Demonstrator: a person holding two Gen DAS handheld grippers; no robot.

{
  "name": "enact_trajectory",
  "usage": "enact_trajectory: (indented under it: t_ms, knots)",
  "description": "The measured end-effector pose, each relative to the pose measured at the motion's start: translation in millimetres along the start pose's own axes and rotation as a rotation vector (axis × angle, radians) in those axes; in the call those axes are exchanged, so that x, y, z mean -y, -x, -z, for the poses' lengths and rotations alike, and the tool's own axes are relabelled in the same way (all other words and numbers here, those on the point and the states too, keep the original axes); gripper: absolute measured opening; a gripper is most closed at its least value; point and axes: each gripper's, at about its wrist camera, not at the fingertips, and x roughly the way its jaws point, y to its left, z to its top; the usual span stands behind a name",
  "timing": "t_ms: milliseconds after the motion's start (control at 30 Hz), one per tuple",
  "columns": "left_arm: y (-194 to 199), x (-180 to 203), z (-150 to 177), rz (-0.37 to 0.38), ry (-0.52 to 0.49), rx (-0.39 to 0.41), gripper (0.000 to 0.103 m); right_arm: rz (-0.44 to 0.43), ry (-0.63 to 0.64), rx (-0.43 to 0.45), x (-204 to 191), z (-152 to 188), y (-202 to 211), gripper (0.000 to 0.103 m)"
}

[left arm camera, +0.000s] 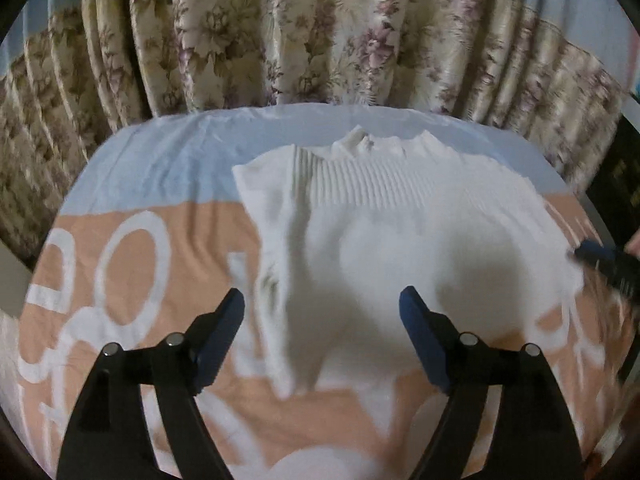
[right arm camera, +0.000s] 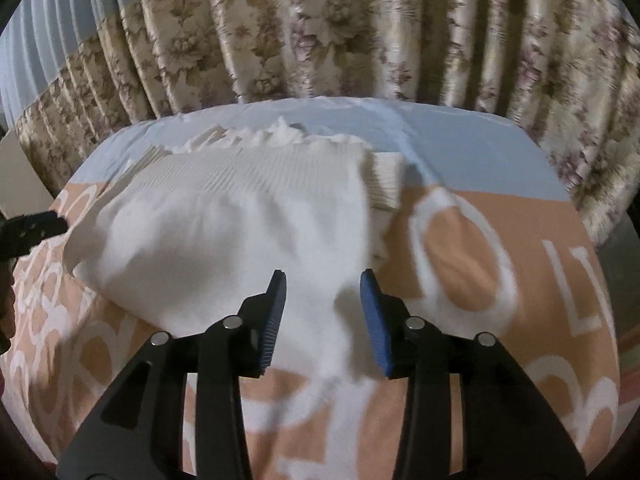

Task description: Fold small clothes

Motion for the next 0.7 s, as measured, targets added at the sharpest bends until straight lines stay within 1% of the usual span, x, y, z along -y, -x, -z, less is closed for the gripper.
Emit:
enact_trajectory:
  t_ms: [67, 200, 267, 300, 400, 467, 500, 567, 600, 700]
  knots:
    - [-17, 11, -6, -0.001, 0.012, -0.02, 0.083, 0.007, 0.02, -0.02, -9, -2, -12, 0.042]
    - [-45, 29, -3, -0.044, -0.014, -0.064, 0.083, 0.026, 0.036, -0.052, -13, 0, -27, 0.043]
    - [-53, 28, 3, -0.081, -0.031, -0.072, 0.083, 0.048, 0.045, -0.065, -8, 5, -32, 0.043]
    - [-56, 25, 6, -0.087, -0.029, -0.076, 0.083, 0.055, 0.043, -0.072, -4, 8, -34, 0.043]
    - [-60, 11, 15, -0.06, -0.006, -0.085, 0.083, 0.022, 0.012, -0.079, 9, 19, -39, 0.042]
    - [-60, 14, 20, -0.068, -0.028, -0.078, 0.083, 0.005, 0.004, -0.052, 10, 24, -40, 0.043]
    - [-60, 19, 22, -0.092, -0.056, -0.075, 0.084, 0.007, 0.003, -0.042, 8, 25, -40, 0.044]
    - [-60, 25, 22, -0.112, -0.071, -0.077, 0.084, -0.004, -0.014, -0.037, 7, 25, -38, 0.05]
    - [-58, 27, 22, -0.105, -0.066, -0.079, 0.085, -0.012, -0.021, -0.039, 6, 24, -37, 0.054]
    - [-50, 29, 16, -0.051, -0.032, -0.08, 0.088, -0.047, -0.022, -0.033, 2, 17, -27, 0.068]
